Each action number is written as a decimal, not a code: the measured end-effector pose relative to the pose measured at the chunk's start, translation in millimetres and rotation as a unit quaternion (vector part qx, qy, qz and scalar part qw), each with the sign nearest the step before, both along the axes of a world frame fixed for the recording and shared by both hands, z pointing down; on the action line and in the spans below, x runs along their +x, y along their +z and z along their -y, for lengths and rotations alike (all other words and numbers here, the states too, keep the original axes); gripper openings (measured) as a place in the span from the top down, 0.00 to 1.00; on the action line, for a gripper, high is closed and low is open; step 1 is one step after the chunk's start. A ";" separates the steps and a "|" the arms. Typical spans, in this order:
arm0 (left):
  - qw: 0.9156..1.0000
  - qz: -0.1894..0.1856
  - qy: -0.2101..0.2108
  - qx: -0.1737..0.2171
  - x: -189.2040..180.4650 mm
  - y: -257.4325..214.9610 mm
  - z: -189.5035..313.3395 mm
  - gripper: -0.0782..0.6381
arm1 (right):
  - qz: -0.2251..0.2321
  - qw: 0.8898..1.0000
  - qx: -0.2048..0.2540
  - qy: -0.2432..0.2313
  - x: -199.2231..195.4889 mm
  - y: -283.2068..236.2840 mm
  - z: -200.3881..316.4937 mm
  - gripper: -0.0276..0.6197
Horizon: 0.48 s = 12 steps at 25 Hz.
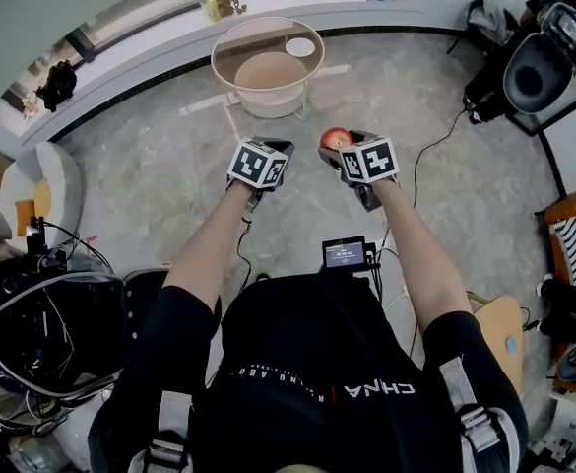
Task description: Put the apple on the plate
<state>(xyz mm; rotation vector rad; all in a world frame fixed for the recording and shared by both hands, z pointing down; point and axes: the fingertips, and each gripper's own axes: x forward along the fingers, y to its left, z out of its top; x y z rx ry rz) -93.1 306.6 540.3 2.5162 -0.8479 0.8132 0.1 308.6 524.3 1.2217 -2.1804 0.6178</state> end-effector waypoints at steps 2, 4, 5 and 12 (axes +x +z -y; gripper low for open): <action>1.000 0.002 0.001 0.001 5.4 6.9 5.4 0.87 | 0.002 1.000 0.000 0.002 6.7 8.2 5.5 0.39; 1.000 0.001 0.002 0.002 10.2 11.8 8.1 0.87 | 0.003 1.000 -0.001 0.003 11.4 14.7 7.3 0.39; 1.000 0.000 0.002 0.001 12.0 14.4 8.3 0.87 | 0.003 1.000 -0.002 0.004 12.8 16.9 7.0 0.39; 1.000 -0.013 -0.003 -0.012 26.3 18.5 14.9 0.87 | 0.011 1.000 -0.009 -0.009 25.6 21.4 13.0 0.39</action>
